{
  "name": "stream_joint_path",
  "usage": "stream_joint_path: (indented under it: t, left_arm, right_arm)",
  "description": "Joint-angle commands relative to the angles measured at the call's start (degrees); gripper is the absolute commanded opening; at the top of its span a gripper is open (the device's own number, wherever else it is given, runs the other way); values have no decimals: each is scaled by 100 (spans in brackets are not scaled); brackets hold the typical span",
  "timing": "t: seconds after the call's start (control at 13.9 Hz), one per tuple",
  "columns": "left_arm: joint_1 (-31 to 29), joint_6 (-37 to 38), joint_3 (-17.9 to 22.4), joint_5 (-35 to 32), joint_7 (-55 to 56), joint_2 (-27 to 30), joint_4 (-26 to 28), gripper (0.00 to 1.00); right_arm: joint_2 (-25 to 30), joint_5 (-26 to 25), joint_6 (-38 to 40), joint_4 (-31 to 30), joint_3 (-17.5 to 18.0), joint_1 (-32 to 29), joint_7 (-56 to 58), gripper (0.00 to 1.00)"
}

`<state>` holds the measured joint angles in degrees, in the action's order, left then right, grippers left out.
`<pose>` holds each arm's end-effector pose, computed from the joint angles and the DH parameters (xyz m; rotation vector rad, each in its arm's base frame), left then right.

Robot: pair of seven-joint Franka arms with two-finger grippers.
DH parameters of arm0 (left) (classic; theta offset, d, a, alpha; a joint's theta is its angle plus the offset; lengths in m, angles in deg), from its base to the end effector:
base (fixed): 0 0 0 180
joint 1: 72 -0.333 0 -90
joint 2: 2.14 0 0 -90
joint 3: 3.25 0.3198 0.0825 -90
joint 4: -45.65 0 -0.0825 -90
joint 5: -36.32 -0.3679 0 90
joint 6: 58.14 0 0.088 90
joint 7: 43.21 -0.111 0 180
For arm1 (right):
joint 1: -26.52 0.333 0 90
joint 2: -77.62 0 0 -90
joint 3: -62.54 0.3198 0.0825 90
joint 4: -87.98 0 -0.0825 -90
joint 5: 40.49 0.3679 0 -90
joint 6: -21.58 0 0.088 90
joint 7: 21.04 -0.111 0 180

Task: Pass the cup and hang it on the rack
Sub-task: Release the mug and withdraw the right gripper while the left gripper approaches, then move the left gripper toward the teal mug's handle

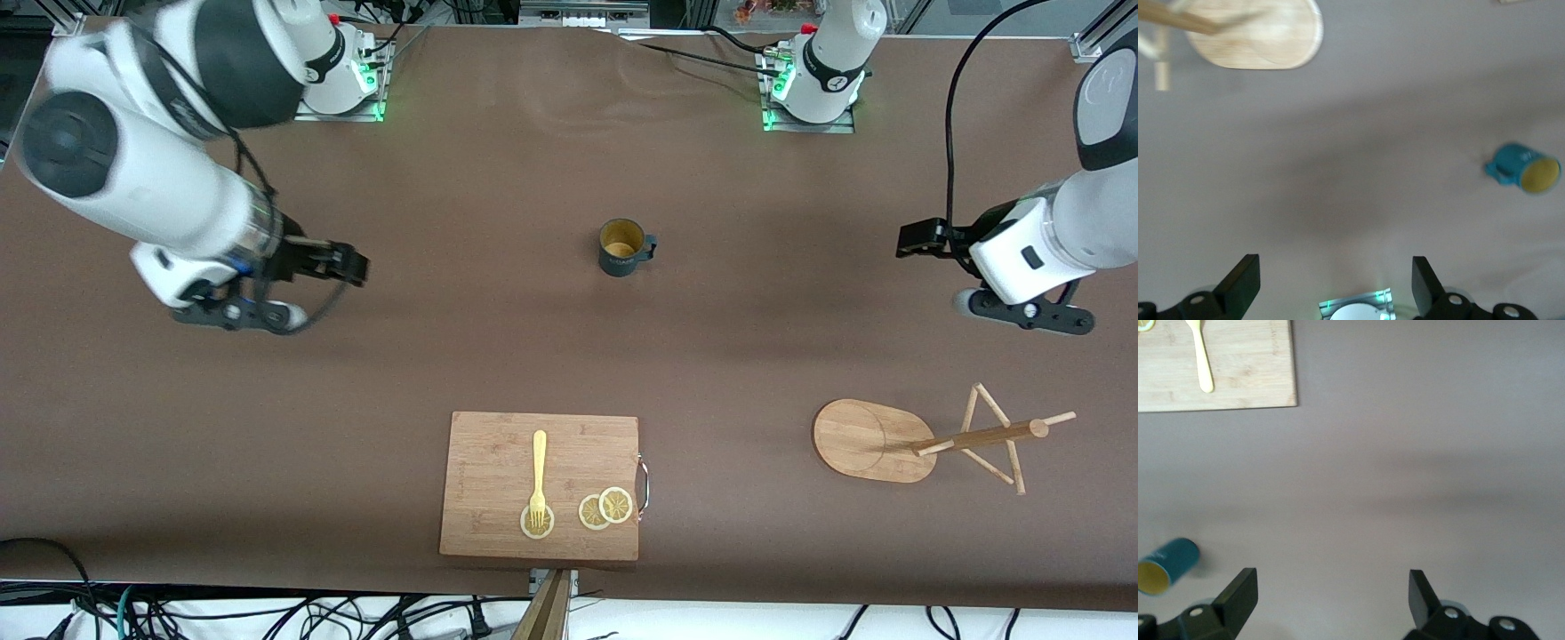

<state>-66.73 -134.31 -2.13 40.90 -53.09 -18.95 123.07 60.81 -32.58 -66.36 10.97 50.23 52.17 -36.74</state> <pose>0.5913 -0.0549 0.5380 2.9914 -0.3783 -0.4729 0.5938 0.1769 0.5573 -3.0868 0.0570 0.1735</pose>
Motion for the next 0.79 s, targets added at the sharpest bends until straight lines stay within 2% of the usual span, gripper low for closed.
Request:
stream_joint_path:
  t: [0.0, 0.14, 0.29, 0.5, 0.58, 0.72]
  left_arm:
    - [9, -56, -137, 166, -1082, 494, 877, 100]
    - [9, -117, -252, 244, -2004, 583, 1256, 100]
    - [-52, -449, -252, 603, -3120, 583, 1764, 100]
    - [-114, -1012, -252, 955, -4370, 610, 2354, 100]
    - [-122, -1249, -244, 1122, -4678, 653, 2556, 100]
    - [-262, -1854, -226, 1726, -5590, 663, 3013, 100]
  right_arm:
    - [1160, -52, -74, -1314, -525, 53, 909, 100]
    - [1477, -428, -100, -1614, -606, 53, 1165, 100]
    - [1689, -562, -127, -1851, -449, -182, 1183, 100]
    - [1821, -745, -171, -1932, 726, -1323, 1420, 100]
    - [1830, -869, -232, -1940, 974, -1561, 1464, 100]
    - [1830, -887, -363, -1975, 1169, -1844, 1727, 100]
